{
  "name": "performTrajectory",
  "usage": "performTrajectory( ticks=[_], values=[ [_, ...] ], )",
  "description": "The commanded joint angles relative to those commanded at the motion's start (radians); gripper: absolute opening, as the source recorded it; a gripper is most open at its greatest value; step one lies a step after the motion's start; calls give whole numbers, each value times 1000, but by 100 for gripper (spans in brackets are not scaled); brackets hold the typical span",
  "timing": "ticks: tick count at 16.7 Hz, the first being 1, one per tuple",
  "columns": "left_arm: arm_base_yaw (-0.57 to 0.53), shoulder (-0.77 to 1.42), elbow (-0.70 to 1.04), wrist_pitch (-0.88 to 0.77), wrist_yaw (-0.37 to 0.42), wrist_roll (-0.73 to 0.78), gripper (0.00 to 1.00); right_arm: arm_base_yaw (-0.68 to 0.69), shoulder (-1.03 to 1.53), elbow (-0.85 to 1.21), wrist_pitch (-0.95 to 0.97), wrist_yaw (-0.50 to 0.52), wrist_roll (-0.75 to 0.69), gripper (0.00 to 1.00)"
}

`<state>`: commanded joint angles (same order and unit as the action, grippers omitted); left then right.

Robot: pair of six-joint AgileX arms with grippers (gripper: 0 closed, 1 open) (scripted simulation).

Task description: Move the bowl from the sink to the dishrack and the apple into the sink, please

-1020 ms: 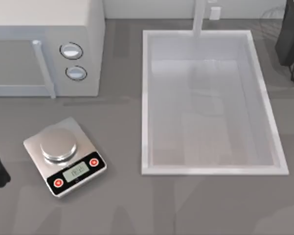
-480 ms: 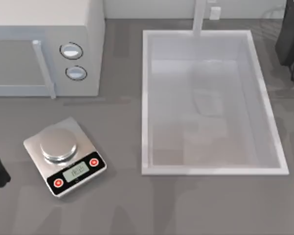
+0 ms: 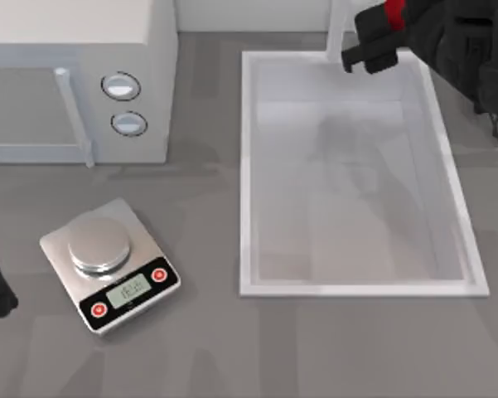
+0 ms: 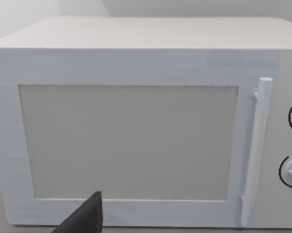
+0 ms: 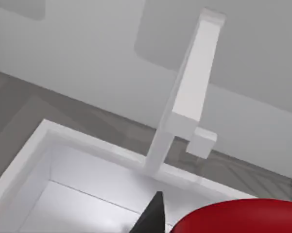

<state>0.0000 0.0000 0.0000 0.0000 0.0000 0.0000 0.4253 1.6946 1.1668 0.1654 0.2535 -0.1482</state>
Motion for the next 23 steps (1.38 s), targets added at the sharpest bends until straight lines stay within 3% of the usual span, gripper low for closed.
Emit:
performTrajectory(
  ticks=[5,11,20,23],
  values=[
    [0,0,0,0,0,0,100,117,-16,-204,448,192,95,0],
    [0,0,0,0,0,0,100,209,-79,-419,676,395,161,0],
    [0,0,0,0,0,0,100,221,-73,-457,728,421,170,0],
    [0,0,0,0,0,0,100,225,25,-467,829,427,170,0]
  ],
)
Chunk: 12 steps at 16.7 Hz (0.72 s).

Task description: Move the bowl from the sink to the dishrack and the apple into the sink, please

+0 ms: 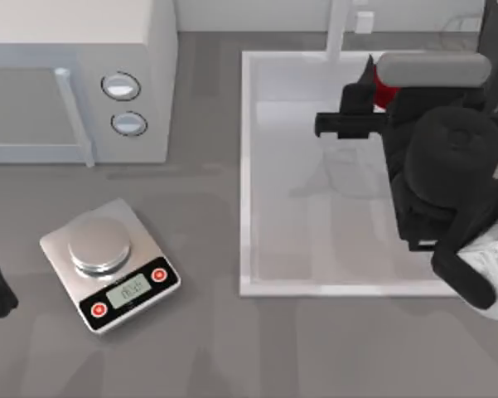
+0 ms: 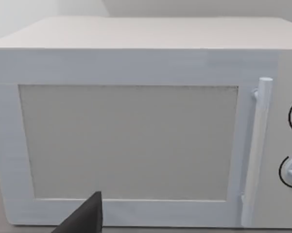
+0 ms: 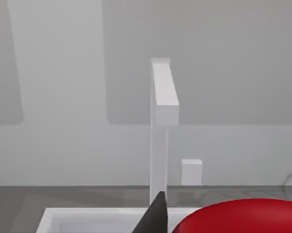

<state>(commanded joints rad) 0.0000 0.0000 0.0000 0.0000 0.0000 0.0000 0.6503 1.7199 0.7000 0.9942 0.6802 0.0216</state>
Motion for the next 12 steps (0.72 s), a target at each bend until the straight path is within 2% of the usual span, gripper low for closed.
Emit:
performTrajectory(
  ticks=[8,12],
  values=[
    [0,0,0,0,0,0,100,2,413,-71,509,7,-6,0],
    [0,0,0,0,0,0,100,-1,510,-91,617,5,-6,0]
  ],
)
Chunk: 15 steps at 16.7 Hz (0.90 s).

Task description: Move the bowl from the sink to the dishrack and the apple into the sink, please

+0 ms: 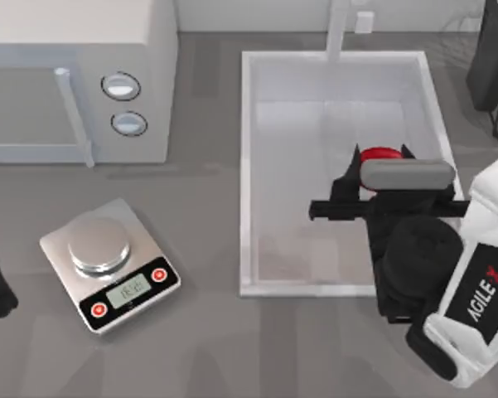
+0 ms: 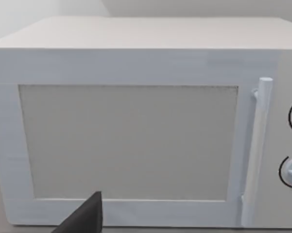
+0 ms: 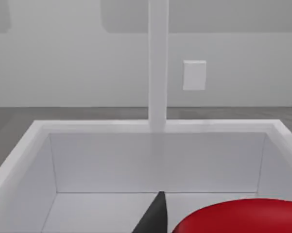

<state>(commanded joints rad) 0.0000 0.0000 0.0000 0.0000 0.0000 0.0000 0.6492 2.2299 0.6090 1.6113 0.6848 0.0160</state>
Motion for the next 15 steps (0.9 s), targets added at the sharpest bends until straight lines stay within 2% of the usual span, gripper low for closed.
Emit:
performTrajectory(
  ticks=[4,15],
  values=[
    [0,0,0,0,0,0,100,0,1,0,2,0,0,0],
    [0,0,0,0,0,0,100,0,1,0,2,0,0,83]
  ],
)
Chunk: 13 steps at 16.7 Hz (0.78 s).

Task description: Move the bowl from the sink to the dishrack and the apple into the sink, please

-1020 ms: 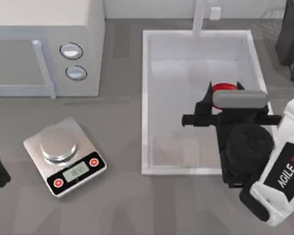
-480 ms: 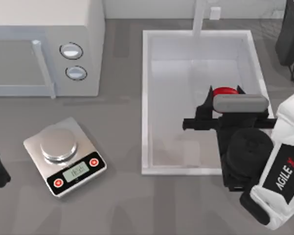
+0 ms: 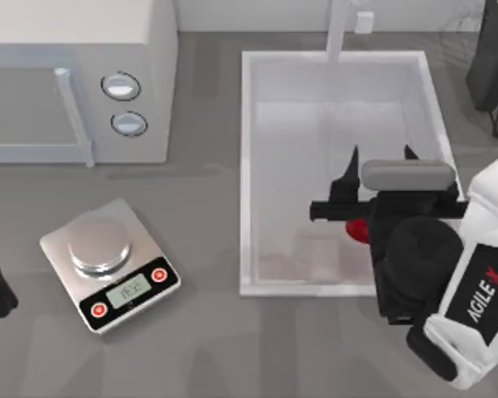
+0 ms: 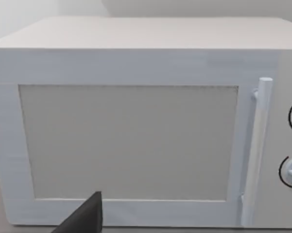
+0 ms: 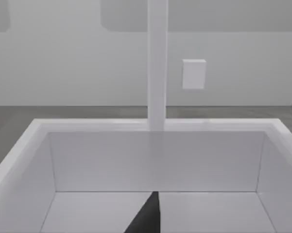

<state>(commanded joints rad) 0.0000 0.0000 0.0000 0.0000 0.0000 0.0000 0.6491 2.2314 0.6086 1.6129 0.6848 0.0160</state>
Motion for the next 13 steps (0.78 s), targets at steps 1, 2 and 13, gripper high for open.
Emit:
performTrajectory(
  ticks=[1,2,13],
  values=[
    [0,0,0,0,0,0,100,0,0,0,0,0,0,90],
    [0,0,0,0,0,0,100,0,0,0,0,0,0,98],
    [0,0,0,0,0,0,100,-7,-7,-9,-9,-8,2,100]
  ],
)
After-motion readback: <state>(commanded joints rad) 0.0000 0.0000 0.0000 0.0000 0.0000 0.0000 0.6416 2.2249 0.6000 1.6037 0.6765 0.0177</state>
